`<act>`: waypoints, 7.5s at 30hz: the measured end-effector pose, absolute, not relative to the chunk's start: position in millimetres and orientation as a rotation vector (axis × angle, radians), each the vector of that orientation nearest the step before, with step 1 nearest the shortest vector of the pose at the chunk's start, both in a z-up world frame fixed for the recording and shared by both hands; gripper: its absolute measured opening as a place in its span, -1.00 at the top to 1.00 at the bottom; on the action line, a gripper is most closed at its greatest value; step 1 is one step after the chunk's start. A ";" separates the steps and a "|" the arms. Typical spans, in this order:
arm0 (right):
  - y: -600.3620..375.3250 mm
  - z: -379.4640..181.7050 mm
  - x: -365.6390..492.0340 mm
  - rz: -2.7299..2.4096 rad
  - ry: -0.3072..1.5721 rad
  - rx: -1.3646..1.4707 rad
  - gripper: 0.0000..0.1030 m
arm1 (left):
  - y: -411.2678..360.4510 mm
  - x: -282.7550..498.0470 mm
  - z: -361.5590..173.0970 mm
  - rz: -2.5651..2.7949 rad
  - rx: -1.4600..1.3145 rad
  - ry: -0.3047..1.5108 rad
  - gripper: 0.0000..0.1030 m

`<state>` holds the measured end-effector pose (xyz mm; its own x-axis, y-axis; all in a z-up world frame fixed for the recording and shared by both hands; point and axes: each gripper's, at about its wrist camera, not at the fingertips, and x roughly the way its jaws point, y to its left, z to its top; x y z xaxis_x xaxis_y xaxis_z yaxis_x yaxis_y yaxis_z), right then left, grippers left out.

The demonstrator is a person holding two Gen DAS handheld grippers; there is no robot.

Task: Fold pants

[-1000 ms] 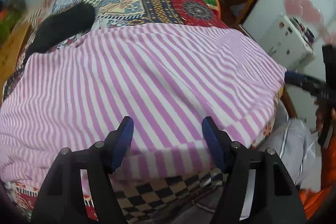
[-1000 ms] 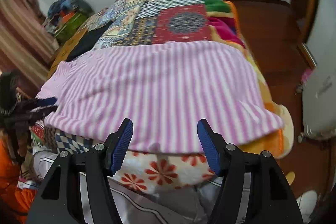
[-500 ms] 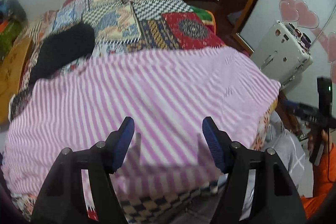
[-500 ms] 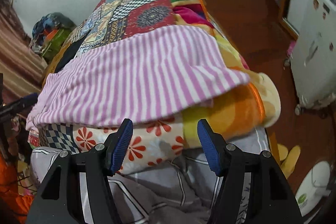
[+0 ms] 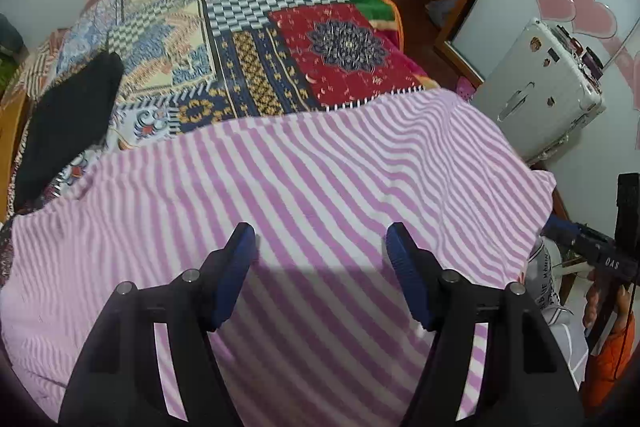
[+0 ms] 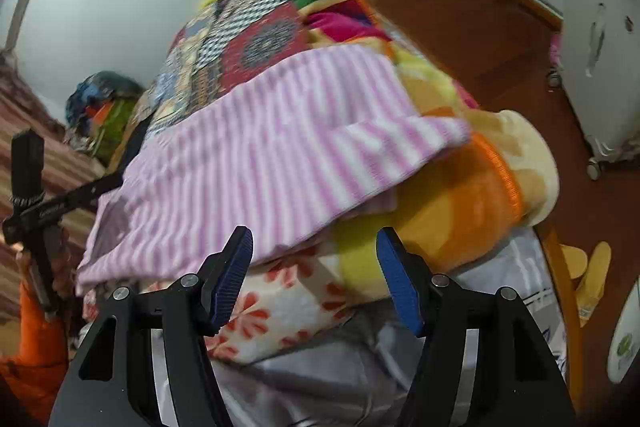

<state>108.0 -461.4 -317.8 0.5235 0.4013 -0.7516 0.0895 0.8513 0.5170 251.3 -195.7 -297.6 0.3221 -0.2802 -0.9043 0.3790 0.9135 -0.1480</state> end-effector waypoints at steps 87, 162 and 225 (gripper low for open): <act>-490.6 -339.6 121.2 0.155 0.845 0.799 0.24 | -347.8 241.9 -343.7 -0.608 0.339 1.215 -0.54; -201.9 -230.9 179.5 0.900 1.012 0.039 0.10 | -19.0 214.6 -253.9 -0.219 -0.144 0.961 -0.54; -276.2 -300.4 312.6 0.459 1.011 -0.059 0.09 | -27.8 332.0 -324.0 -0.098 -0.011 1.137 -0.18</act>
